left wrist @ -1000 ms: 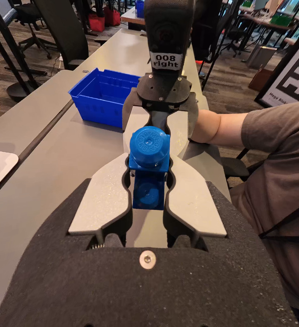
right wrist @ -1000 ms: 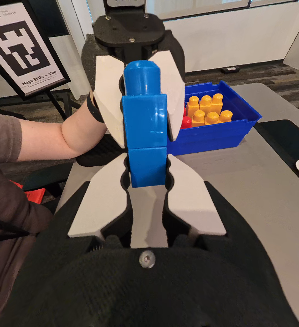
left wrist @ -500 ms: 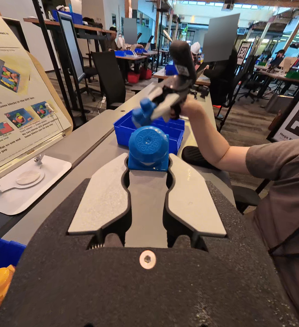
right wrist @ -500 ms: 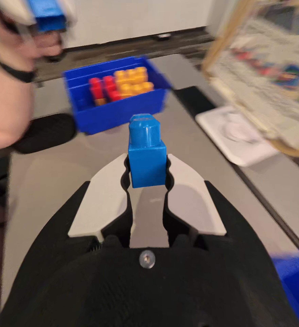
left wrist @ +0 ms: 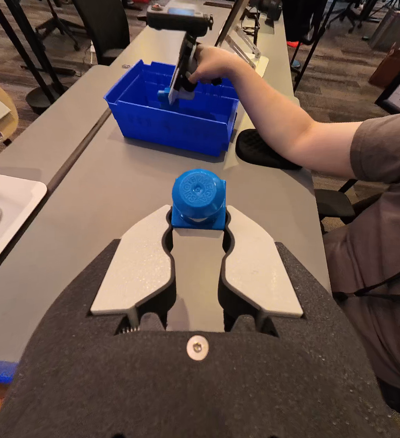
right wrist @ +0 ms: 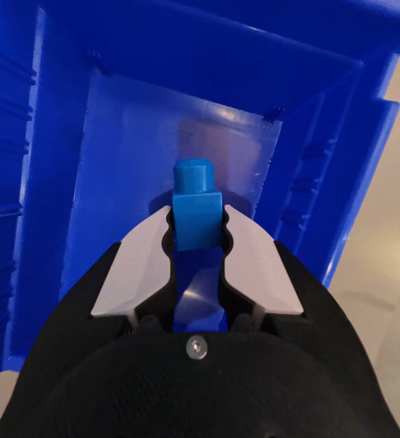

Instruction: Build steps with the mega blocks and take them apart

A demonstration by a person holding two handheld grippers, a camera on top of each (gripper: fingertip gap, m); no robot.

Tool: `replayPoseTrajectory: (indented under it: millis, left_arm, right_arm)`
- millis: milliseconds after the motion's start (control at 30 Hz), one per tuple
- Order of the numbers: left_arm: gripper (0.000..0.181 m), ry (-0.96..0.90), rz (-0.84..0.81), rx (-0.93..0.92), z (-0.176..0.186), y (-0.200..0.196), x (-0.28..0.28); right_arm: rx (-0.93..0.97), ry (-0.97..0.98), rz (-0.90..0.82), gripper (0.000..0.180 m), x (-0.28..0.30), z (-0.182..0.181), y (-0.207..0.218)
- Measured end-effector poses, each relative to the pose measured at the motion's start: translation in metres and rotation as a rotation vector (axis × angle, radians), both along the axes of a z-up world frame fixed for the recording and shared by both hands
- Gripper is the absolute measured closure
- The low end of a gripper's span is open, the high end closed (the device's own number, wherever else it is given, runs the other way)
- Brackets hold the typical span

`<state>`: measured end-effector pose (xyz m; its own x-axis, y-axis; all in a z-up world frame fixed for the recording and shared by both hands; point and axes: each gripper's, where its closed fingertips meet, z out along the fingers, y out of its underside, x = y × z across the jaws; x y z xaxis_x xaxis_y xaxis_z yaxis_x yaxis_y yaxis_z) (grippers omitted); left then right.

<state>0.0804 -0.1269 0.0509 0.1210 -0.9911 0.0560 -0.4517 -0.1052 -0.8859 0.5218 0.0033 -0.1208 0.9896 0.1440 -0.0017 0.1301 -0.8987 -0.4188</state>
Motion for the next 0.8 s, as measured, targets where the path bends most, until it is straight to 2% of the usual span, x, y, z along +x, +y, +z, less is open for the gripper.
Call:
replayPoseTrajectory:
  millis: [100, 200, 267, 333, 433, 500, 567, 700, 800]
  left_arm:
    - [0.142, 0.012, 0.004, -0.013, -0.005, 0.001, 0.003]
    - [0.142, 0.006, 0.024, -0.025, -0.006, 0.005, 0.004]
    - [0.142, 0.0, 0.028, -0.04, -0.007, 0.006, 0.007]
    - [0.142, 0.008, 0.038, -0.04, -0.01, 0.008, 0.009]
    - [0.142, 0.035, 0.039, -0.033, -0.016, 0.007, 0.013]
    - [0.143, 0.045, 0.03, -0.031, -0.018, 0.004, 0.016]
    - [0.143, 0.066, 0.01, -0.032, -0.021, -0.001, 0.019]
    - [0.143, 0.124, -0.002, 0.002, -0.03, -0.007, 0.025]
    - [0.143, 0.152, -0.007, 0.026, -0.034, -0.01, 0.03]
  right_arm:
    - [0.066, -0.046, -0.028, 0.136, 0.003, 0.019, 0.005]
    - [0.226, -0.084, 0.023, 0.13, -0.019, 0.07, 0.01]
    - [0.419, -0.026, 0.192, 0.131, -0.075, 0.119, 0.013]
    - [0.606, 0.146, 0.446, 0.131, -0.162, 0.166, -0.001]
    - [0.74, 0.48, 0.866, 0.131, -0.292, 0.214, -0.065]
    - [0.743, 0.573, 1.039, 0.132, -0.348, 0.218, -0.101]
    - [0.73, 0.565, 1.107, 0.131, -0.384, 0.207, -0.117]
    - [0.731, 0.664, 1.141, 0.131, -0.421, 0.197, -0.131]
    - [0.661, 0.701, 1.168, 0.133, -0.43, 0.186, -0.138]
